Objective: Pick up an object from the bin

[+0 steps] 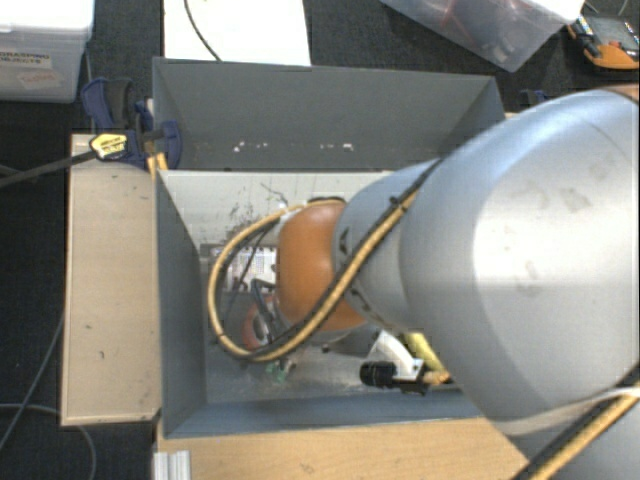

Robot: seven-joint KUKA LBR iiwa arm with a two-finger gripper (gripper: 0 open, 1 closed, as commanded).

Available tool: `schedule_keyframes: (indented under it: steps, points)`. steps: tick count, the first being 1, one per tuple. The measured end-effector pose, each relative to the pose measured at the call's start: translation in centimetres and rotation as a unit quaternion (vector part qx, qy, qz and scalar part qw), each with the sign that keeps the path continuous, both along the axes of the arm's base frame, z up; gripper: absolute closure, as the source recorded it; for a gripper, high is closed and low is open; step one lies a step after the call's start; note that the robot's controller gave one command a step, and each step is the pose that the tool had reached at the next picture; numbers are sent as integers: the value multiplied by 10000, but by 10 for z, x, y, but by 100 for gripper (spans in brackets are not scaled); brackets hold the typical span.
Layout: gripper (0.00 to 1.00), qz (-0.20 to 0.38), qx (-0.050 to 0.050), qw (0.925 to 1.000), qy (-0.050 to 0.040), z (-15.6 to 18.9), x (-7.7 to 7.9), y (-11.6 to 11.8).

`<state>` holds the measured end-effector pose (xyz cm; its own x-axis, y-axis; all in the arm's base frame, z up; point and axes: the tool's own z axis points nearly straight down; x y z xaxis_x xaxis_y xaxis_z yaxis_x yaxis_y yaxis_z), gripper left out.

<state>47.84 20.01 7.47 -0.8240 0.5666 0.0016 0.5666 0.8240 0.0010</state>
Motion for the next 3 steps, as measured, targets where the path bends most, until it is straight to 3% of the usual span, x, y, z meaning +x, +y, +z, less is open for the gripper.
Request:
schedule_keyframes:
  steps: [2, 3]
  points:
    - [100, 0, 4, 10000, -12, 14, 1, 0]
    - [100, 12, -20, 10000, 45, 35, -2, -1]
